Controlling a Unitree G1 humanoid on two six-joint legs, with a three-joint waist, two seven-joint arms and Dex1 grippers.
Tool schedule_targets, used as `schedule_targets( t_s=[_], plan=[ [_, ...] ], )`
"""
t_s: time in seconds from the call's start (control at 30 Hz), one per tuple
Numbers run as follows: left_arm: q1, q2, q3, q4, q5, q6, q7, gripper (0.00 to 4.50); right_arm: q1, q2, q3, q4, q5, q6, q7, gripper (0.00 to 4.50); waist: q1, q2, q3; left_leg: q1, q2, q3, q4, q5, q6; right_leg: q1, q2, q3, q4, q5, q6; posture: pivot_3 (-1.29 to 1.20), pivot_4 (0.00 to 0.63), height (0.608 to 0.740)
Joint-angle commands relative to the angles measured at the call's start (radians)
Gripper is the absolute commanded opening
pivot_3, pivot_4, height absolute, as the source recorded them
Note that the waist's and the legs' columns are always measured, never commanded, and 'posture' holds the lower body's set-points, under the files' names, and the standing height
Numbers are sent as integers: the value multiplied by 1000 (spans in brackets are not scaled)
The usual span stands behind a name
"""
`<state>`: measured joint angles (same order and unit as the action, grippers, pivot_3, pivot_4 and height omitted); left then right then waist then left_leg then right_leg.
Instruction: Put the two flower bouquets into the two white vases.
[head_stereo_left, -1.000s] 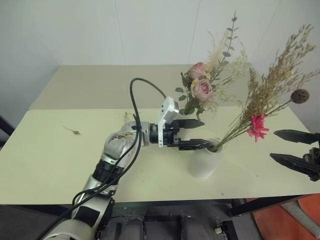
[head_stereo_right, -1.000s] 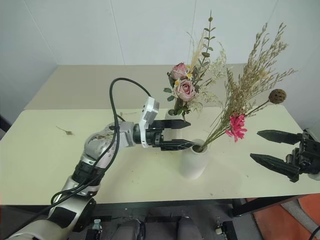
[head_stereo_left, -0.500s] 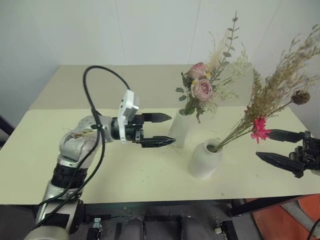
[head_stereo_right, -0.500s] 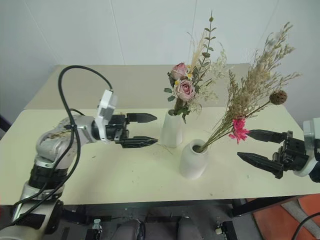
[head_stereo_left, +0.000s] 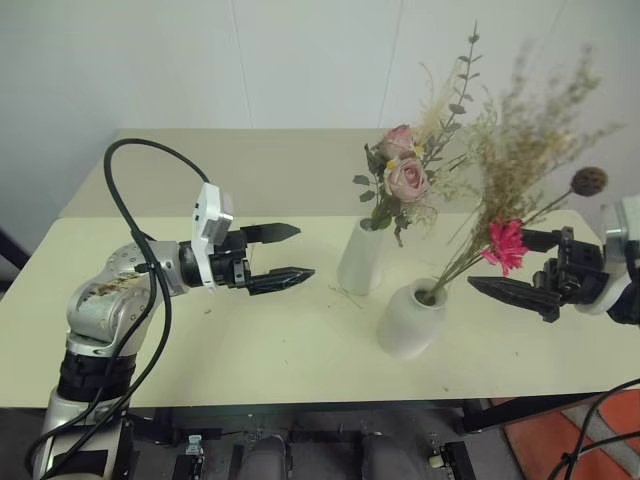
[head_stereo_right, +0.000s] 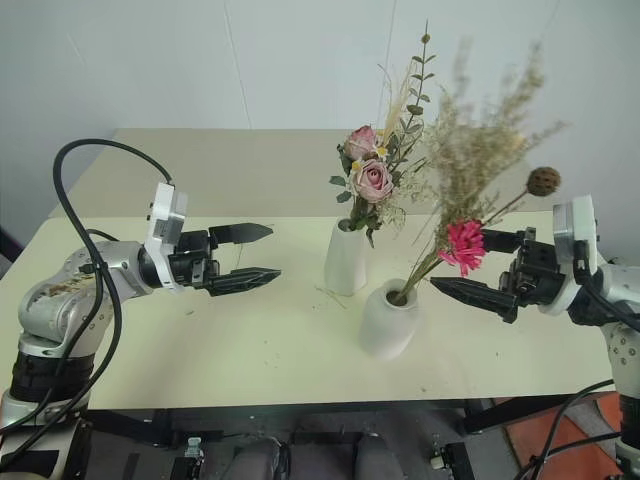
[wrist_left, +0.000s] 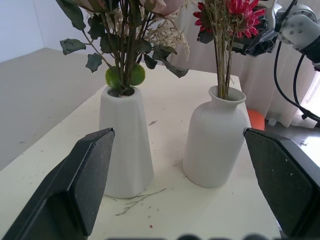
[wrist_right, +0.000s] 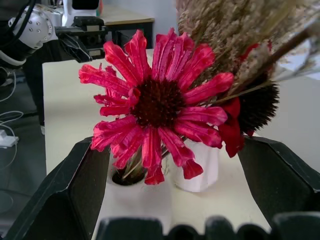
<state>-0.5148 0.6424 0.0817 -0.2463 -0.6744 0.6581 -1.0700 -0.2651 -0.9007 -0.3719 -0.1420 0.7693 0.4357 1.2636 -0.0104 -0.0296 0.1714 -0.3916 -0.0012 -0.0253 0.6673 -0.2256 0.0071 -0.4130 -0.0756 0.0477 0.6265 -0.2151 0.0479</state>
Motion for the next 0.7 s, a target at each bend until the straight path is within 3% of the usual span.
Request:
schedule_targets(
  t_s=[0.03,0.5,0.7],
  plan=[
    [-4,16,25,-32,-24,-6,4,4480,13,-17,-33,-9,11,4,9,4500,1,0,0,0,0,0,0,0,0,0,0,0,0,0,0,0,150,740],
    [83,149,128,-34,-50,-11,-27,4480,297,-79,-222,-70,-11,8,32,4500,-4,0,0,1,1,1,-1,0,1,0,0,0,0,-1,0,0,150,740],
    [199,228,243,-63,-99,-19,-95,4480,419,-91,-317,-52,-22,11,64,4500,-5,0,0,0,1,1,-1,-1,0,0,0,0,0,-2,0,0,150,740]
  ],
)
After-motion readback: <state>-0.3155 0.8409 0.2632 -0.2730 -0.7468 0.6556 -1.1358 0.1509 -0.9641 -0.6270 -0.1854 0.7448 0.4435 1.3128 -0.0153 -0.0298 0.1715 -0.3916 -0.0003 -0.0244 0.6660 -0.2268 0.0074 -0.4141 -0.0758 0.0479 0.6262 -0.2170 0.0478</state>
